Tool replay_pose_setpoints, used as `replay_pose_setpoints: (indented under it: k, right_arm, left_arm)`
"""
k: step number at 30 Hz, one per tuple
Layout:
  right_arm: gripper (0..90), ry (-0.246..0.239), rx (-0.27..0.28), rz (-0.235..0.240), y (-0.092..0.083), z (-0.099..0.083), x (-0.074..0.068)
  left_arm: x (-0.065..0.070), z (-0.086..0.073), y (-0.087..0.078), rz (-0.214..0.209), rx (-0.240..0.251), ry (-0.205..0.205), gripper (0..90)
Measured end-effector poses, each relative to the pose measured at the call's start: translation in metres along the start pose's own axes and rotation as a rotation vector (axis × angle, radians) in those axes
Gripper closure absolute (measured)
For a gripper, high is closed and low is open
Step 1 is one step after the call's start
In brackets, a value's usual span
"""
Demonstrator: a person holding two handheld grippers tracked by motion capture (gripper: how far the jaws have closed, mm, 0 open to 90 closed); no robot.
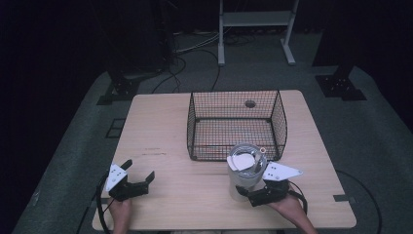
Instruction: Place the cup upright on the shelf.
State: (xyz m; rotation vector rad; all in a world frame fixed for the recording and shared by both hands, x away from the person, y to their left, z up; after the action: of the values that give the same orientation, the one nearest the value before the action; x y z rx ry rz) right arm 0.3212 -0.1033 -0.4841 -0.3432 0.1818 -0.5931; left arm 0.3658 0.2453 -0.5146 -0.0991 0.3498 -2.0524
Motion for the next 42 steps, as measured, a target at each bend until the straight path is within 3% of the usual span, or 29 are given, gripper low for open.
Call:
replay_pose_setpoints:
  k: [16, 42]
  right_arm:
    - [8.0, -0.03, 0.013, -0.012, 0.0025, 0.0006, 0.0007]
    - [9.0, -0.003, 0.078, -0.009, -0.0022, 0.0029, -0.0005]
  left_arm:
    - [-0.0003, 0.0, 0.0, 0.001, 0.001, -0.003, 0.0]
    - [-0.0004, 0.0003, -0.0006, -0.003, 0.004, -0.004, 0.0]
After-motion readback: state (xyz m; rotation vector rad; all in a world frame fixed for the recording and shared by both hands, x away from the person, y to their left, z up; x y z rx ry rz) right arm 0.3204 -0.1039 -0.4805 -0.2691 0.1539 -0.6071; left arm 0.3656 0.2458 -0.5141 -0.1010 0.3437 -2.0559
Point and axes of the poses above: each handheld gripper's, and its own axes: y roughly forward along the jaws, z roughly out of its top, x roughly to its right, the point moved 10 cm from there along y, roughly forward along the jaws, and after that the axes turned 4 degrees about y, right-handed, at the moved point
